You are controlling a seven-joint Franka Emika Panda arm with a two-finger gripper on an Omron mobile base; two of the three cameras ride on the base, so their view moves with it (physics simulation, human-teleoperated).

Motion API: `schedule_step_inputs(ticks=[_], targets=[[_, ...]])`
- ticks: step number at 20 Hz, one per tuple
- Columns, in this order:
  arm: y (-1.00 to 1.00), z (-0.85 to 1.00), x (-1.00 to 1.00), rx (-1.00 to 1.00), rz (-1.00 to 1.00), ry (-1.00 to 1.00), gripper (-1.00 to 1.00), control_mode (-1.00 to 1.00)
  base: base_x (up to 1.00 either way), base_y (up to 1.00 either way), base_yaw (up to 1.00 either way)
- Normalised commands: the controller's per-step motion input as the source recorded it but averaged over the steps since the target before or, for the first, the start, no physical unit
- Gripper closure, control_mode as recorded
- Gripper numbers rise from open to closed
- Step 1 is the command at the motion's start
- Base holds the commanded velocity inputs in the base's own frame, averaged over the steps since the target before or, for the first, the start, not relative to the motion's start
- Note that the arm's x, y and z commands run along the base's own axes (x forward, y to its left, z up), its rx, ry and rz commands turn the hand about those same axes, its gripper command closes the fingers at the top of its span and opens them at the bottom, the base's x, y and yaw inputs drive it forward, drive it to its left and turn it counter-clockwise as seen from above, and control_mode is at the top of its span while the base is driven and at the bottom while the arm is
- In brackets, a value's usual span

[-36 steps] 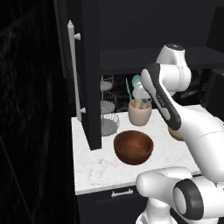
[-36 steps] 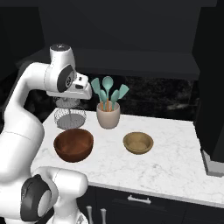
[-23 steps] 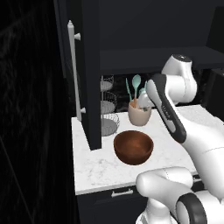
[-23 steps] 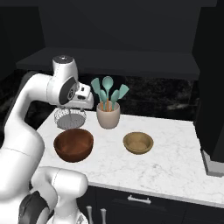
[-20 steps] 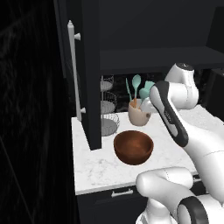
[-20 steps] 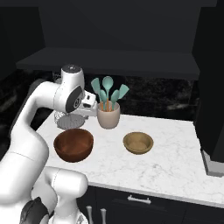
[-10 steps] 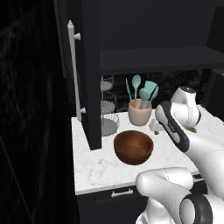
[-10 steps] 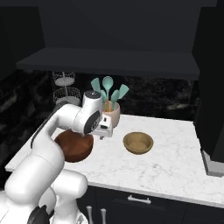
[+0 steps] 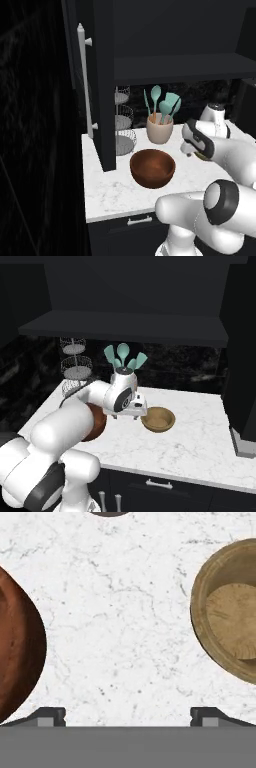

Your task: Pick up the bowls on the counter and stack them on top of one another in the open cabinet. Place the smaller bowl on top of the larger bowl.

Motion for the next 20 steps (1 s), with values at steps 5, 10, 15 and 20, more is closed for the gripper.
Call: schedule_step_inputs(ticks=[5,10,15,20], targets=[[-0.24,-0.32,0.29,-0.23,0.05,0.00,-1.00,-1.00,0.00,0.00,0.00],[-0.47,-0.27,0.33,-0.07,0.04,0.00,-1.00,-1.00,0.00,0.00,0.00],[-0.48,-0.36,0.24,0.00,0.02,0.01,-1.00,-1.00,0.00,0.00,0.00],[-0.11,-0.32,0.37,0.00,0.00,0.01,-1.00,-1.00,0.00,0.00,0.00]])
